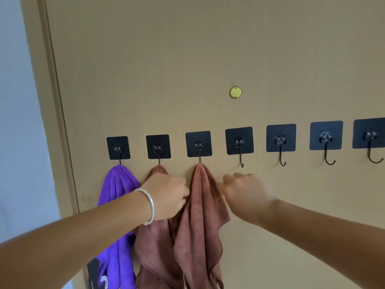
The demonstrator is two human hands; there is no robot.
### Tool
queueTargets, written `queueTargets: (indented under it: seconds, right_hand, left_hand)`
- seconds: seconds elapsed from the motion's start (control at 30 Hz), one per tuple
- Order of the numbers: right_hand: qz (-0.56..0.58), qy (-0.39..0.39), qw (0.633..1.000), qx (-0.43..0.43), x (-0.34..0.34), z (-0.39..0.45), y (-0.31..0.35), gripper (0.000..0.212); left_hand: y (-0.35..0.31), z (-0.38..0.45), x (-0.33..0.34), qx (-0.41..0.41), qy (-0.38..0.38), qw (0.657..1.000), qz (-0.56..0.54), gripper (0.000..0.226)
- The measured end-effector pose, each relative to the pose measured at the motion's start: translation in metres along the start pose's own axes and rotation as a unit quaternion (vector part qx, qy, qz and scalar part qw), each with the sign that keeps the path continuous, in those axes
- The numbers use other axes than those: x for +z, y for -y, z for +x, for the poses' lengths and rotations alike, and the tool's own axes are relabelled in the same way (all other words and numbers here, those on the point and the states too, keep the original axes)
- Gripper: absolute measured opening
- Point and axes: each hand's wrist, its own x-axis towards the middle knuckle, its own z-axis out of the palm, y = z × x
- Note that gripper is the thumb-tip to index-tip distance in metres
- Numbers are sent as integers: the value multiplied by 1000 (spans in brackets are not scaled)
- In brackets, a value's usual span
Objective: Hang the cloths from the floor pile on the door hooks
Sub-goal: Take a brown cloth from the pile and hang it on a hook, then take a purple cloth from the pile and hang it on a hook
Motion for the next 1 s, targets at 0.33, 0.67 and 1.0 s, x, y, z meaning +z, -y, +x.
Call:
queueTargets:
  seconds: [0.33,0.67,1.0]
  right_hand:
    - [-97,-71,973,196,-46,-51,-96,36]
    - [-173,29,912,370,-73,-188,-164,78]
    - [-273,128,800,519,-147,-303,-137,74]
  left_hand:
    - [-49,84,-72,-12,-276,960,-54,42]
    - [-179,158,-116,102,-350,922,-129,68]
    - [-267,181,-167,271,-375,856,-230,66]
